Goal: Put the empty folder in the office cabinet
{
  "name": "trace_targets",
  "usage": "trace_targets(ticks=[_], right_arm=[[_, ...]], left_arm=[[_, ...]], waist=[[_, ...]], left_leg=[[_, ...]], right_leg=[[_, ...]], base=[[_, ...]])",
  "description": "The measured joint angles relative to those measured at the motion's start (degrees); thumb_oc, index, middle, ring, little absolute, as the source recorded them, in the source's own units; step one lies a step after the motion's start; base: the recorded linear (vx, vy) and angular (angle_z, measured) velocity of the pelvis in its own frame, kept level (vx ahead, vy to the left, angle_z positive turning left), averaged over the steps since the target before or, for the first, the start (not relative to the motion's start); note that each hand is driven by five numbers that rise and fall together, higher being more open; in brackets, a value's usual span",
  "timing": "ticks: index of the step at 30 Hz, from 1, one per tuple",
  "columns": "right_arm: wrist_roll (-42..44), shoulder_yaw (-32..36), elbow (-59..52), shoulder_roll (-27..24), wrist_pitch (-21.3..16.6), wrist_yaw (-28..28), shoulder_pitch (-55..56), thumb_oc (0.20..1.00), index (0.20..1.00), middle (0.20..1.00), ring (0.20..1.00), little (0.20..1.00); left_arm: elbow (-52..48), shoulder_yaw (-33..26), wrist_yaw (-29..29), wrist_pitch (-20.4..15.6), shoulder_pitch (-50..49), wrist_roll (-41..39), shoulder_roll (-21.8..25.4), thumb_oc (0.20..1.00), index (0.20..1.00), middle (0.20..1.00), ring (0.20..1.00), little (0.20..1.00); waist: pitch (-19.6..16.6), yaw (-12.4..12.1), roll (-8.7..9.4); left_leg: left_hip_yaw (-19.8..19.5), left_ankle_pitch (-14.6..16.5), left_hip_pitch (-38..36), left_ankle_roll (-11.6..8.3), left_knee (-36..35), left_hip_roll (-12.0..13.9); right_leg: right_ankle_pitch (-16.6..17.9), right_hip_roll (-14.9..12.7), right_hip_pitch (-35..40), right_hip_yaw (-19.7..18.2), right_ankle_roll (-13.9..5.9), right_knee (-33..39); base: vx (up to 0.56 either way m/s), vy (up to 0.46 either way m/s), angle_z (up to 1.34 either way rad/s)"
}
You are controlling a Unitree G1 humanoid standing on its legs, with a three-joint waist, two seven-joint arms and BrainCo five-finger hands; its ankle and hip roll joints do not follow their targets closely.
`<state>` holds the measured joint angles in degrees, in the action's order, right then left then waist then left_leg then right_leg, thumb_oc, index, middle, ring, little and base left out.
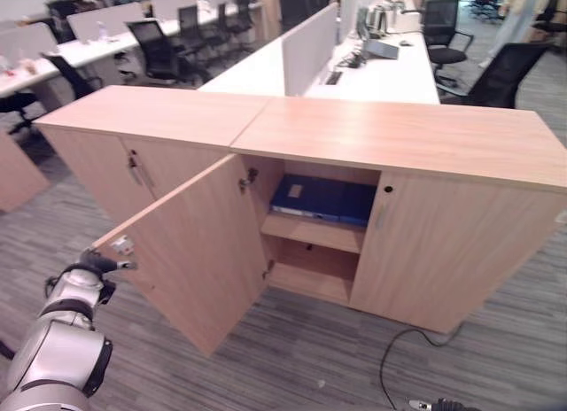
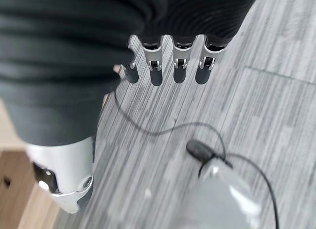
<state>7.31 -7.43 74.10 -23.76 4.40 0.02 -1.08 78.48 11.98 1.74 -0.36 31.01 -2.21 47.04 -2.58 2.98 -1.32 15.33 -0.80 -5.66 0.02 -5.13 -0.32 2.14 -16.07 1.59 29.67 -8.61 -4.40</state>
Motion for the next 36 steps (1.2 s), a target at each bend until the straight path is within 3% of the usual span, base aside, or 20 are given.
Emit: trace_targets(ticks=[6, 8, 13, 19, 29, 30, 31, 33, 36], right_arm=[[0.6, 2.8, 0.2, -1.4, -0.2, 0.2, 1.6, 1.0, 1.0, 1.0, 1.0, 1.0], [0.6, 3.3, 0.6, -1.1, -0.3, 0.1, 2.5, 1.0, 1.0, 1.0, 1.0, 1.0], [0.6, 3.7, 2.2, -1.1, -0.5, 1.0, 3.3, 1.0, 1.0, 1.0, 1.0, 1.0], [0.6, 3.7, 2.7, -1.1, -0.4, 1.3, 3.6, 1.0, 1.0, 1.0, 1.0, 1.0], [0.7, 3.6, 2.4, -1.0, -1.4, 1.4, 2.2, 1.0, 1.0, 1.0, 1.0, 1.0], [0.8, 2.3, 2.6, -1.0, -1.4, 1.4, 2.6, 1.0, 1.0, 1.0, 1.0, 1.0], [0.5, 0.5, 3.8, 0.1, -0.8, 1.7, 3.4, 1.0, 1.0, 1.0, 1.0, 1.0], [0.5, 0.7, 1.7, 0.6, -1.5, 2.3, -0.1, 1.0, 1.0, 1.0, 1.0, 1.0], [0.5, 0.6, 2.8, 0.8, -0.4, 2.2, 0.1, 1.0, 1.0, 1.0, 1.0, 1.0]], left_arm=[[0.6, -9.2, -0.2, 0.7, -6.3, -4.9, 8.1, 1.0, 1.0, 1.0, 1.0, 1.0], [0.6, -10.4, 0.0, 0.8, -6.9, -5.4, 9.7, 1.0, 1.0, 1.0, 1.0, 1.0], [0.5, -9.6, -0.4, 0.8, -6.9, -5.5, 9.6, 1.0, 1.0, 1.0, 1.0, 1.0], [0.1, -9.2, -1.4, 0.5, -6.8, -5.5, 8.9, 1.0, 1.0, 1.0, 1.0, 1.0], [-4.2, -6.2, -1.8, -0.2, -4.9, -7.7, 5.3, 1.0, 1.0, 1.0, 1.0, 1.0], [-4.0, -4.6, -1.5, 0.5, -2.6, -7.6, 3.6, 1.0, 1.0, 1.0, 1.0, 1.0], [0.2, 9.7, 0.8, 4.2, 12.2, -7.8, -1.1, 1.0, 1.0, 1.0, 1.0, 1.0], [3.1, 5.8, 2.2, 5.1, 11.3, -8.7, 0.9, 1.0, 1.0, 1.0, 1.0, 1.0], [1.1, 6.3, 1.9, 4.6, 11.2, -9.3, -0.1, 1.0, 1.0, 1.0, 1.0, 1.0]], waist=[[0.8, -0.9, 2.52], [1.1, -2.6, 3.24], [1.1, -3.1, 4.01], [1.2, -1.8, 3.83], [1.2, -2.0, 3.55], [0.9, -1.7, 3.84], [0.8, -3.4, 4.86], [0.8, -1.3, 4.72], [0.9, -2.2, 4.62]], left_leg=[[1.2, 0.1, 0.3, -0.18, 0.0, 0.4], [1.7, 0.2, 0.4, -0.29, 0.0, 0.6], [2.4, 0.2, 0.4, -0.3, 0.0, 0.7], [3.0, 0.2, 0.3, -0.33, 0.0, 0.7], [3.0, 0.2, 0.3, -0.35, 0.0, 0.7], [3.4, 0.3, 0.2, -0.4, 0.1, 0.8], [2.3, -0.4, 0.8, -0.26, 0.0, 0.5], [4.5, -0.2, 0.3, -0.16, 0.0, 0.6], [4.3, -0.2, 0.4, -0.13, 0.0, 0.4]], right_leg=[[0.3, 0.7, -0.9, -0.9, 0.25, 0.7], [0.7, 1.1, -0.9, -1.4, 0.29, 1.6], [1.4, 1.5, -1.0, -2.2, 0.39, 2.5], [2.5, 1.8, -0.5, -2.5, 0.67, 4.1], [3.6, 2.3, 0.4, -2.6, 0.7, 5.9], [3.5, 2.4, 0.1, -2.9, 0.66, 5.8], [3.5, 2.1, -0.1, -2.2, 0.58, 4.9], [3.9, 2.0, -0.7, -4.0, 0.51, 5.4], [4.3, 1.9, -0.6, -4.0, 0.68, 5.5]], base=[[0.0, -0.016, -0.06], [0.0, 0.001, -0.11], [0.02, 0.016, -0.11], [0.02, 0.022, -0.07], [0.01, -0.003, 0.0], [0.01, 0.005, 0.3], [0.0, 0.009, 0.11], [-0.01, 0.003, -0.33], [0.0, 0.006, 0.0]])
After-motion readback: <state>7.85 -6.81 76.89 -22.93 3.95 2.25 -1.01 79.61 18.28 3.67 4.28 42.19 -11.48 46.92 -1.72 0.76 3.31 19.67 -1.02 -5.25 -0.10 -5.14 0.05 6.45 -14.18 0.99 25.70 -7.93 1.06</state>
